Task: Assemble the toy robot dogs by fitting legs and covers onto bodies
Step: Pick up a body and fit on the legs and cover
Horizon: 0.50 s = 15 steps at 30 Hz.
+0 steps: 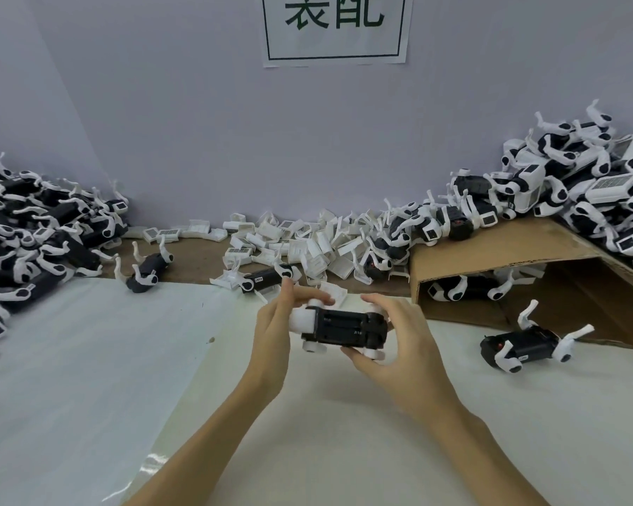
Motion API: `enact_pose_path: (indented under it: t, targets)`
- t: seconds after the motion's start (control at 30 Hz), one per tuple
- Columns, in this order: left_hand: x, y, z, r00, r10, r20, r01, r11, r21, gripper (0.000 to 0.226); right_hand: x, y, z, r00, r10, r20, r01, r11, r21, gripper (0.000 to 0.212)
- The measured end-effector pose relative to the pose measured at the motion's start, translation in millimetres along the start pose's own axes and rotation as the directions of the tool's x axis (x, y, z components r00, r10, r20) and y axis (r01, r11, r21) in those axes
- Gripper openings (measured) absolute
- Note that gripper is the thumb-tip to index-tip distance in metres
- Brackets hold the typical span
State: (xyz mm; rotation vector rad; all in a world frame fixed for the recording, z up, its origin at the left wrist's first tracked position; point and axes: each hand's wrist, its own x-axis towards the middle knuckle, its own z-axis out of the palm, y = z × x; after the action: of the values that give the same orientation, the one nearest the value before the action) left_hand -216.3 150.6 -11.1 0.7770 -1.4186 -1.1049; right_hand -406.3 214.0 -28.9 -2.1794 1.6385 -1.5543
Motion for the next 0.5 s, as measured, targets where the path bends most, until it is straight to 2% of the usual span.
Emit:
enact_pose_path:
  t: [0.1, 0.17, 0.37, 0.5]
  targets:
    - [-3, -3, 8, 0.972, -0.086, -0.217, 0.055, 0.988, -0.145, 0.078, -6, -11, 4, 0.996, -0.023, 0.081, 0.020, 0.999, 0.046, 0.079]
    - [0, -2, -2, 0.951, -0.156, -0.267, 0.081, 0.958, -0.274, 0.083, -8, -17, 9, 0.988, -0.020, 0.152, 0.005, 0.995, 0.097, 0.079]
    - [10, 11, -28, 0.977, -0.097, -0.192, 0.048, 0.969, -0.243, 0.088, -13, -26, 23, 0.983, -0.001, 0.184, -0.030, 0.986, 0.164, 0.068]
    - [11, 12, -28, 0.986, -0.078, -0.148, 0.031, 0.955, -0.296, 0.092, -13, -27, 24, 0.991, -0.090, 0.102, 0.081, 0.993, 0.089, 0.067]
